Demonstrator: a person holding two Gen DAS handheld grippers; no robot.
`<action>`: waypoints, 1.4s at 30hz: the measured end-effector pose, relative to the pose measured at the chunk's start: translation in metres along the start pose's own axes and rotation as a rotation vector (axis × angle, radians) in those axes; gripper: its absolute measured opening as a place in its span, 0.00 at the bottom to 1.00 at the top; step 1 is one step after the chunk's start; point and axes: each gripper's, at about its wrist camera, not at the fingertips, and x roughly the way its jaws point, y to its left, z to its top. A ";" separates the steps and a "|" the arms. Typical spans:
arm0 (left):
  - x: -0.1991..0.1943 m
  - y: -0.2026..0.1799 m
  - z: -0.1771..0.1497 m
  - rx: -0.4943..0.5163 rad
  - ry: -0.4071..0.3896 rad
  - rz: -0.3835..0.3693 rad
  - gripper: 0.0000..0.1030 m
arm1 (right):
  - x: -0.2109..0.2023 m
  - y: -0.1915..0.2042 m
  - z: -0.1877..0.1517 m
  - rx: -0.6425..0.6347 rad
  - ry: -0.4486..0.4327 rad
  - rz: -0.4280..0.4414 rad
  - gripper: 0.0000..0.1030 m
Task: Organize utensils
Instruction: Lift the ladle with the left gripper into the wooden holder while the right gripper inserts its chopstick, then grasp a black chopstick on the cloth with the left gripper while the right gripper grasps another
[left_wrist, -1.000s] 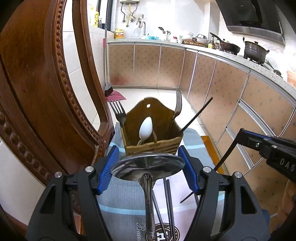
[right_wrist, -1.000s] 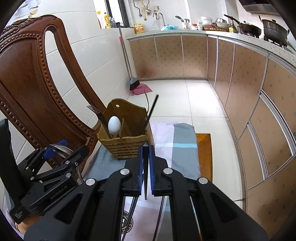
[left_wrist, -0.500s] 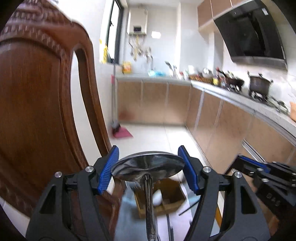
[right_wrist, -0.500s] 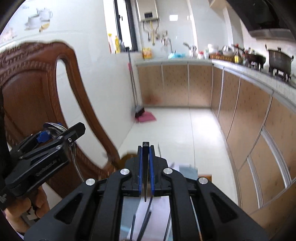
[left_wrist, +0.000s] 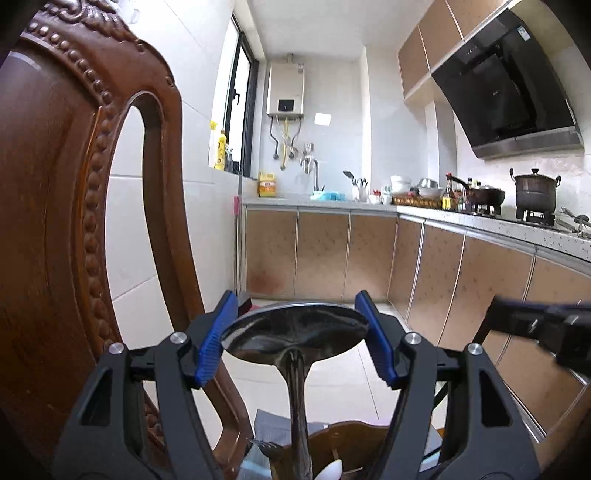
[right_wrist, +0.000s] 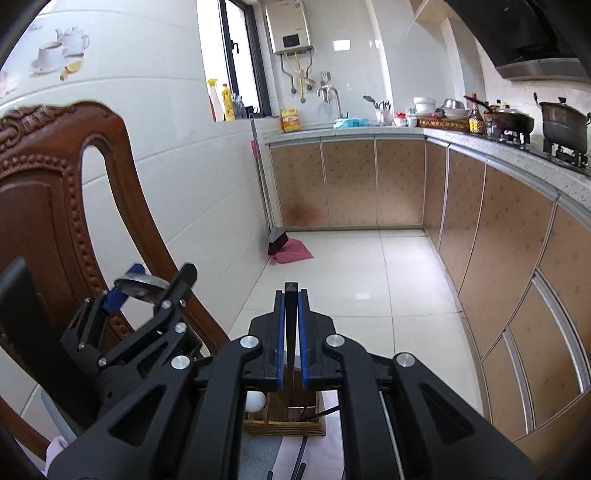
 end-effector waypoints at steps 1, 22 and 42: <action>0.001 0.001 -0.002 -0.003 -0.006 0.000 0.64 | 0.006 0.000 -0.004 -0.003 0.011 0.000 0.07; -0.008 0.011 -0.060 -0.046 0.167 -0.046 0.73 | 0.024 -0.010 -0.061 0.013 0.123 -0.006 0.45; -0.024 -0.018 -0.274 0.025 0.943 -0.156 0.60 | 0.049 -0.070 -0.276 0.109 0.664 -0.106 0.40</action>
